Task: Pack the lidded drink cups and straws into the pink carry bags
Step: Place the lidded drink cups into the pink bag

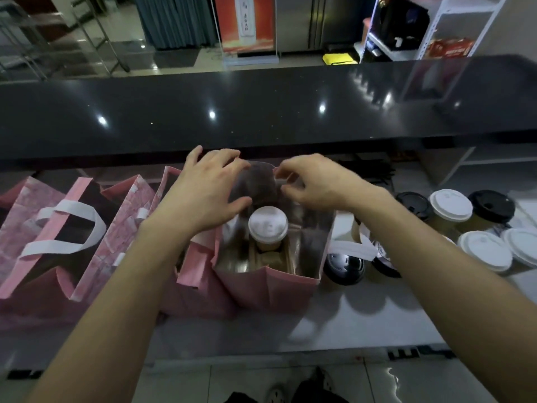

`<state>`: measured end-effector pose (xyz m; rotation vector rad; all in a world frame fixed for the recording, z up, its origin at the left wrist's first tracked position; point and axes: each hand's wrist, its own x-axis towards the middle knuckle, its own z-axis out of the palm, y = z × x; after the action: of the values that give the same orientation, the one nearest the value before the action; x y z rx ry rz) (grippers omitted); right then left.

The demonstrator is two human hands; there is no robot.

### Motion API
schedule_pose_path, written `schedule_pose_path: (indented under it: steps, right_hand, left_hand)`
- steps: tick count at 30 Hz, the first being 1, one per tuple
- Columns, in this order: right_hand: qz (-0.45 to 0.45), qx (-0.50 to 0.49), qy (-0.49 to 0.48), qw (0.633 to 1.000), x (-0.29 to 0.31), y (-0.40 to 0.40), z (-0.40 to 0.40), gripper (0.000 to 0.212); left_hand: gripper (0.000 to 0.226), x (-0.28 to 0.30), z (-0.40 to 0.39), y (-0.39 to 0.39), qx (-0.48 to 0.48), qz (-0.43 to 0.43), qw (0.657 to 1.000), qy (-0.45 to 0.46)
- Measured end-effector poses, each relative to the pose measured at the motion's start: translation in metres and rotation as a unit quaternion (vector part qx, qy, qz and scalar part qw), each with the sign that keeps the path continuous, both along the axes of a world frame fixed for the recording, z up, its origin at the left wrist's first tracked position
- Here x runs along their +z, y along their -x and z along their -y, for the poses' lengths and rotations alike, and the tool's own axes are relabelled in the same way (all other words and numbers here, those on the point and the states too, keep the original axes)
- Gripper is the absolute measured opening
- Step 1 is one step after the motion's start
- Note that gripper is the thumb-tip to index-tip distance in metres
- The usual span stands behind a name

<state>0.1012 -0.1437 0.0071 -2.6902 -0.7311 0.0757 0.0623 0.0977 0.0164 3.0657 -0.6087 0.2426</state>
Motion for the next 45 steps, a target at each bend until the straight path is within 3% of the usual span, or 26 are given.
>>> schedule_pose_path:
  steps: [3, 6, 9, 12, 14, 16, 19, 23, 28, 32, 36, 38, 41, 45]
  right_hand:
    - [0.065, -0.081, -0.116, 0.988, 0.007, 0.024, 0.038, 0.024]
    - [0.092, -0.155, -0.164, 0.970, -0.003, 0.050, 0.075, 0.029]
    - [0.114, -0.228, -0.183, 0.949, -0.018, 0.078, 0.108, 0.033]
    - [0.101, -0.270, -0.182, 0.940, -0.035, 0.103, 0.132, 0.033]
    - [0.067, -0.288, -0.172, 0.940, -0.048, 0.113, 0.142, 0.033]
    - [0.038, -0.298, -0.160, 0.940, -0.061, 0.118, 0.147, 0.037]
    - [0.014, -0.290, -0.151, 0.945, -0.075, 0.122, 0.146, 0.038]
    - [-0.063, -0.246, -0.080, 0.964, -0.089, 0.121, 0.133, 0.023]
    - [-0.124, -0.160, 0.051, 0.978, -0.110, 0.111, 0.112, 0.086]
    - [-0.108, -0.121, 0.089, 0.983, -0.125, 0.100, 0.097, 0.097]
    - [-0.088, -0.123, 0.077, 0.986, -0.113, 0.095, 0.097, 0.081]
    - [-0.088, -0.124, 0.067, 0.986, -0.096, 0.099, 0.103, 0.087]
    - [-0.114, -0.146, 0.035, 0.982, -0.052, 0.108, 0.116, 0.116]
    - [-0.099, -0.157, -0.037, 0.982, 0.003, 0.110, 0.128, 0.107]
  left_hand:
    - [0.062, 0.006, 0.022, -0.007, -0.033, 0.021, 0.999, -0.011]
    - [0.059, 0.010, 0.053, -0.011, -0.080, 0.007, 0.997, 0.000]
    - [0.055, 0.007, 0.081, -0.015, -0.117, -0.010, 0.993, 0.001]
    - [0.038, 0.002, 0.103, -0.015, -0.191, -0.024, 0.979, 0.066]
    - [0.034, -0.003, 0.118, -0.009, -0.261, -0.073, 0.956, 0.113]
    - [0.040, -0.016, 0.133, -0.005, -0.315, -0.139, 0.936, 0.079]
    - [0.044, -0.037, 0.141, -0.012, -0.269, -0.152, 0.951, -0.031]
    - [0.045, -0.041, 0.133, -0.030, -0.207, -0.126, 0.970, -0.023]
    - [0.058, -0.039, 0.127, -0.037, -0.177, -0.126, 0.976, -0.012]
    - [0.059, -0.039, 0.125, -0.035, -0.172, -0.127, 0.977, 0.002]
    - [0.060, -0.040, 0.122, -0.036, -0.168, -0.126, 0.977, 0.018]
    - [0.062, -0.039, 0.120, -0.037, -0.167, -0.127, 0.977, 0.024]
    - [0.065, -0.036, 0.119, -0.036, -0.161, -0.139, 0.977, 0.031]
    - [0.053, -0.024, 0.118, -0.026, -0.165, -0.150, 0.970, 0.099]
